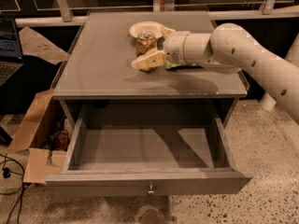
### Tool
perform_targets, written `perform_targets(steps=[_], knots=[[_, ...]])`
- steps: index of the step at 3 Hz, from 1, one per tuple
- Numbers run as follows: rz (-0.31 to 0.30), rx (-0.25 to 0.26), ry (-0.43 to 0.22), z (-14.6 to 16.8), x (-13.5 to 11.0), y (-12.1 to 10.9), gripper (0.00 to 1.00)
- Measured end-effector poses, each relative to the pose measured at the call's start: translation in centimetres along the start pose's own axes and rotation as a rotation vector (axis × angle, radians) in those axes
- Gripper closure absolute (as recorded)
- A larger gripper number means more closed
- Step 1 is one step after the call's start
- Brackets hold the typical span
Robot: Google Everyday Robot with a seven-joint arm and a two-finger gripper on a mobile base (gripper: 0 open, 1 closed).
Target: Place orange can into top drawer
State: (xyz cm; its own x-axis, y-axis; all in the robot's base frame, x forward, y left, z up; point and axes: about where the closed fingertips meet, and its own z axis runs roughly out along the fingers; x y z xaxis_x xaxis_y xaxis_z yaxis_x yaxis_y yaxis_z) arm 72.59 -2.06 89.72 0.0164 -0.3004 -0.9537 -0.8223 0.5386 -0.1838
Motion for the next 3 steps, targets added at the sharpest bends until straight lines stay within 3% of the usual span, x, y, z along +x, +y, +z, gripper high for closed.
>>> perform_targets(steps=[1,3], knots=[[0.011,-0.017,0.006,0.75,0.41,0.07,0.00],[0.011,-0.017,0.006,0.77,0.42,0.07,0.49]])
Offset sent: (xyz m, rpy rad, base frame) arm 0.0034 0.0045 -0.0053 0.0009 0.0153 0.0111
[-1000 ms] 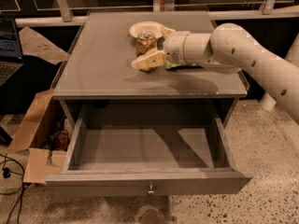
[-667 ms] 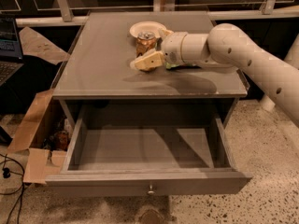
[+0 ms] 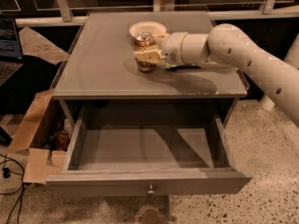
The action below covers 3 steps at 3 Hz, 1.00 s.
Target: Place orange can into top drawer
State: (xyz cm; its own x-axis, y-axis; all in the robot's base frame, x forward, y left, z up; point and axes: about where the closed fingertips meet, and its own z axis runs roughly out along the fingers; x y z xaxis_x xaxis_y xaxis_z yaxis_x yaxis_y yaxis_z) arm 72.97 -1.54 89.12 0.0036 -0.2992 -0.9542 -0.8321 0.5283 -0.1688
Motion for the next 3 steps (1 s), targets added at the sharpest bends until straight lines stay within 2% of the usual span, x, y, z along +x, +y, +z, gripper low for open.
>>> perform_targets(steps=[2,3], knots=[[0.000,0.000,0.000,0.01,0.00,0.00,0.95],[-0.008,-0.024,-0.008,0.23,-0.20,0.42,1.00]])
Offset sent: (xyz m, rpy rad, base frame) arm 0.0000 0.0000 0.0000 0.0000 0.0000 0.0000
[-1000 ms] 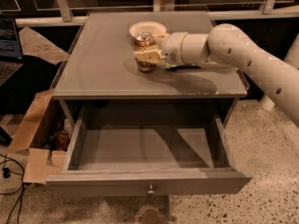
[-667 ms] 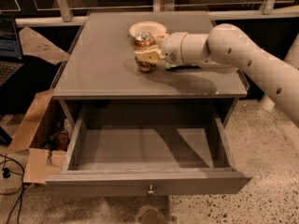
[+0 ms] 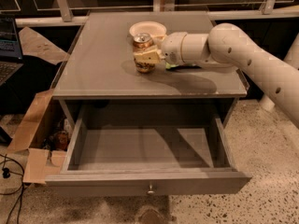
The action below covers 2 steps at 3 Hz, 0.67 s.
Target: Place orange can into top drawer
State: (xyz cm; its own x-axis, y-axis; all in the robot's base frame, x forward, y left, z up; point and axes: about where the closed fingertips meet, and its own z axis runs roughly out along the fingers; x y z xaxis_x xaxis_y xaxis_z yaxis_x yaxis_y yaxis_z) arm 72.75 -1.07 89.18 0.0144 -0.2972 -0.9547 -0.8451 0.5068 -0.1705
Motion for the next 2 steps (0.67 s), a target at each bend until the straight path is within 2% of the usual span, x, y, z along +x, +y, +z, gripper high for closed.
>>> perform_targets(steps=[1,2], knots=[[-0.033,-0.053,-0.019,-0.6,-1.0,0.3,1.00],[-0.057,-0.111,-0.026,-2.9,-2.1,0.7,1.00]])
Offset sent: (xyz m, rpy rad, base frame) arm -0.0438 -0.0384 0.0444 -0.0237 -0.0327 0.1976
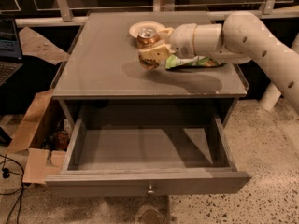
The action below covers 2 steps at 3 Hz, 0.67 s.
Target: Place orange can into top drawer
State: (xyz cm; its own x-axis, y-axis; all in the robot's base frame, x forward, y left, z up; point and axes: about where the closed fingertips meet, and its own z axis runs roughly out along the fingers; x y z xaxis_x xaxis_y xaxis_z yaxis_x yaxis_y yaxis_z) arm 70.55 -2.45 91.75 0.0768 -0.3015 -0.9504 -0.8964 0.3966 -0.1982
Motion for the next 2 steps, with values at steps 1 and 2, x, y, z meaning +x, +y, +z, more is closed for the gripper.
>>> perform_targets(steps=[1,2], knots=[[0.000,-0.002,0.002,-3.5,-0.9,1.1,1.00],[0.005,0.035,-0.016,-6.8,-2.0,3.1,1.00]])
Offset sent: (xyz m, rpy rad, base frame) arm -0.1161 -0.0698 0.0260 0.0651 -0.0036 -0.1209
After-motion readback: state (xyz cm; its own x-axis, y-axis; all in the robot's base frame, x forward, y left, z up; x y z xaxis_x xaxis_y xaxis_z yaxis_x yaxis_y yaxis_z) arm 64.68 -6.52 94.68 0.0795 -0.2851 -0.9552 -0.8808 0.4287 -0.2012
